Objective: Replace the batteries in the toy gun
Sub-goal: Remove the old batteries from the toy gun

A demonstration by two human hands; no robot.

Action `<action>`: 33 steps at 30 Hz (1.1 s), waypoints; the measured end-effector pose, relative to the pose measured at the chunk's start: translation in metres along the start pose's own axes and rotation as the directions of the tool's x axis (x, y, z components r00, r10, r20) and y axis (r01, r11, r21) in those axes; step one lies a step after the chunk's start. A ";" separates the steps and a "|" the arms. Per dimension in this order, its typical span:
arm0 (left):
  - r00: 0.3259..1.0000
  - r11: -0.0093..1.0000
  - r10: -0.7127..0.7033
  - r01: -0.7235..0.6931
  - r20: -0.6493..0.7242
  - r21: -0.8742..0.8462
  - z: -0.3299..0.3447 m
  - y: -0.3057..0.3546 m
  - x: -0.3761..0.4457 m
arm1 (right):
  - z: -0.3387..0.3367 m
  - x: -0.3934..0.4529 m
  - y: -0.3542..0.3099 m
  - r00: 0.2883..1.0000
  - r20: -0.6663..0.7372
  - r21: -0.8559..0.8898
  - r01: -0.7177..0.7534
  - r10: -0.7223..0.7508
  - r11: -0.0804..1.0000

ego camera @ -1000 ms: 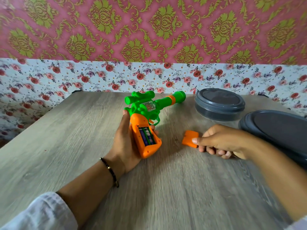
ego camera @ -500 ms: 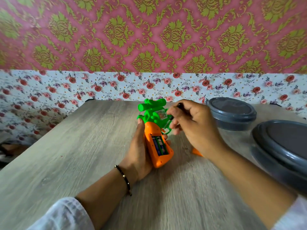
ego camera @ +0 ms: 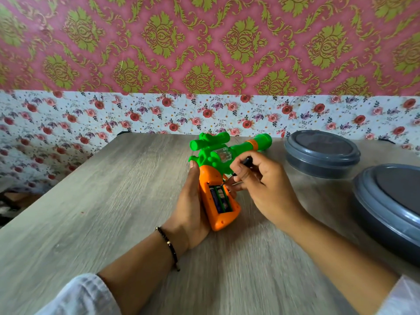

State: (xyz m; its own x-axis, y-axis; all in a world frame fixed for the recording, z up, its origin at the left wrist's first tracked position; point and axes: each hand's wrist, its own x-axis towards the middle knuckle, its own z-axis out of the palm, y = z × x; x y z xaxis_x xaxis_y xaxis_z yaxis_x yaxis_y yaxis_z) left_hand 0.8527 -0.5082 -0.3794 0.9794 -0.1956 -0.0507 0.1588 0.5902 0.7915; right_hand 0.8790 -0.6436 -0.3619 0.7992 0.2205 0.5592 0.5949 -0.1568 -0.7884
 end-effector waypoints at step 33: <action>1.000 0.999 -0.008 0.009 -0.021 0.033 -0.007 0.001 0.001 | 0.005 -0.002 -0.004 0.929 -0.044 0.462 -0.308 0.368 0.832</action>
State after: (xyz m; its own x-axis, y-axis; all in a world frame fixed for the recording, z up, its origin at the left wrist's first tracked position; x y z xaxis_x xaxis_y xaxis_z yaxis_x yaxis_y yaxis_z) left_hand 0.8550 -0.5025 -0.3828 0.9805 -0.1837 -0.0697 0.1630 0.5622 0.8108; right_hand 0.8746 -0.6382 -0.3617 0.9650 0.1049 0.2404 0.2090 0.2462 -0.9464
